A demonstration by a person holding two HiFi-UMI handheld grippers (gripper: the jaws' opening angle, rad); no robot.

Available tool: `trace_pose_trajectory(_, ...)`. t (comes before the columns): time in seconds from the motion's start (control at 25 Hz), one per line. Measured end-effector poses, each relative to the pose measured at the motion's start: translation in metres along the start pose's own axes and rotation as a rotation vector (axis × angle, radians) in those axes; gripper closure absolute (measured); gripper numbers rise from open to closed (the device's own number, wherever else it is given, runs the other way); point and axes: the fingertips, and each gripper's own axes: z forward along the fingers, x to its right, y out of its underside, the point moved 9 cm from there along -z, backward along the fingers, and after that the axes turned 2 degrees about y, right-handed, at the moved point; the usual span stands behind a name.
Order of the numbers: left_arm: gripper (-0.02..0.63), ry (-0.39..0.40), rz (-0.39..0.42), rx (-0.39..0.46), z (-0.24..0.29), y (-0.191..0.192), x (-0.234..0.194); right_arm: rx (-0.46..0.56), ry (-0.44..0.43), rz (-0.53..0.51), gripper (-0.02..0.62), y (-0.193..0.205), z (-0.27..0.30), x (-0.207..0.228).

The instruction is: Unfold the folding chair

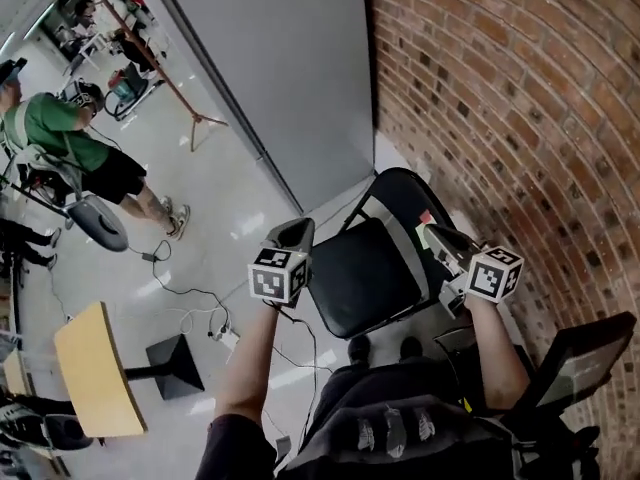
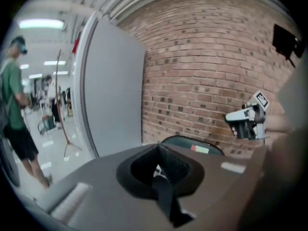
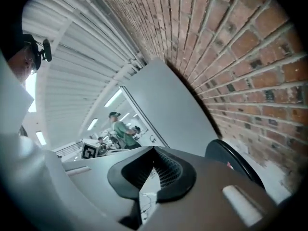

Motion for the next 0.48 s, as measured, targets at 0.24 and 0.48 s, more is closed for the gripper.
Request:
trace_pose_trajectory(0.24,0.606,-0.16,0.247,0.157,-0.018,-0.085,0.06,-0.015,-0.183,-0.074,0.594,-0.016,-0.007,-0.022)
trace_pose_trajectory(0.48,0.606,-0.098,-0.071,0.208,-0.032,-0.077,0.104,-0.033,-0.293,-0.157,0.594,-0.03,-0.018,-0.031)
